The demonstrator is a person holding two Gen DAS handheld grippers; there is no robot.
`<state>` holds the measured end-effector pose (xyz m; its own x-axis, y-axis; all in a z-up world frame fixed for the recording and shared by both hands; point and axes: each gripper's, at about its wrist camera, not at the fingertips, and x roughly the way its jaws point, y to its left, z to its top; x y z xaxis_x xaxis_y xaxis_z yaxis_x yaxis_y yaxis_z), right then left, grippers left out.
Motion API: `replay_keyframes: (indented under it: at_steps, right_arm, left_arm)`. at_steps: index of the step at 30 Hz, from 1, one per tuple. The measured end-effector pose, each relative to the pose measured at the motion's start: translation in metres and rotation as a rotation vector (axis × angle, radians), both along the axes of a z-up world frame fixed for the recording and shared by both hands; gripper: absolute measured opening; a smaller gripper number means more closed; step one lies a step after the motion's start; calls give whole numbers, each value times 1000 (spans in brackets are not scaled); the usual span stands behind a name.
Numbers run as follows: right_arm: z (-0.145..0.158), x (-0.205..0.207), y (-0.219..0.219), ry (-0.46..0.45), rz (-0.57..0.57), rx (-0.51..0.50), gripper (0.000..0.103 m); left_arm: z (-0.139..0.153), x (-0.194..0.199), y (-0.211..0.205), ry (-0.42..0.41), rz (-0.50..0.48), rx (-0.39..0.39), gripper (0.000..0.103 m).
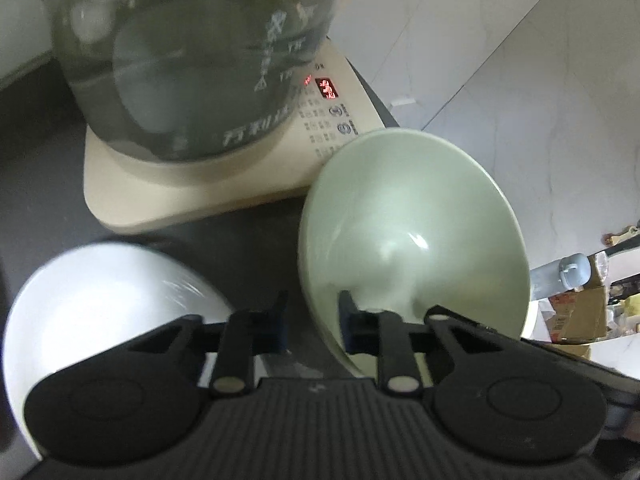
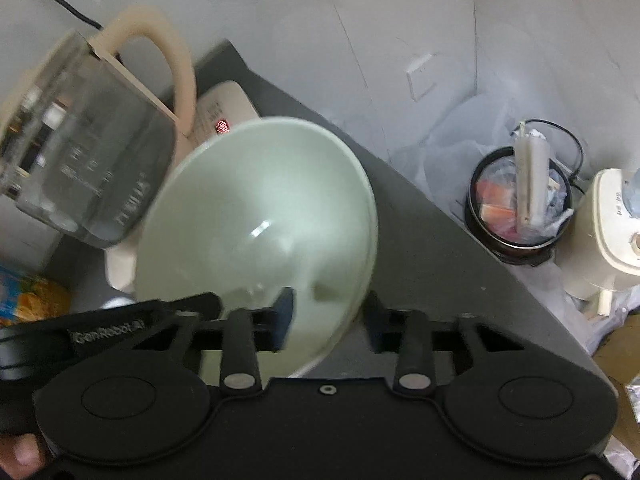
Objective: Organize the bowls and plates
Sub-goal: 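Grasp the rim of the other pale green bowl with both tools, then carry the second green bowl with both tools and lower it onto the stack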
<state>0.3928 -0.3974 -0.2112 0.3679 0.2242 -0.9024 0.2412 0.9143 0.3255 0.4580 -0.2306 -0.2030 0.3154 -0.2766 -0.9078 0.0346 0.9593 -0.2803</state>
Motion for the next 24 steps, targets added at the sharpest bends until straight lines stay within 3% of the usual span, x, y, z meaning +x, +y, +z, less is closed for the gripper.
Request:
replay_keyframes:
  at_steps: [11,24]
  right_arm:
    - [14,-24,7,12,30,-26,18]
    - [61,-47,14,-87,81,-26,18]
  left_arm:
    - [16,-18,4,-11,3,-7,15]
    - [65,-61,12,-99,43,-12,15]
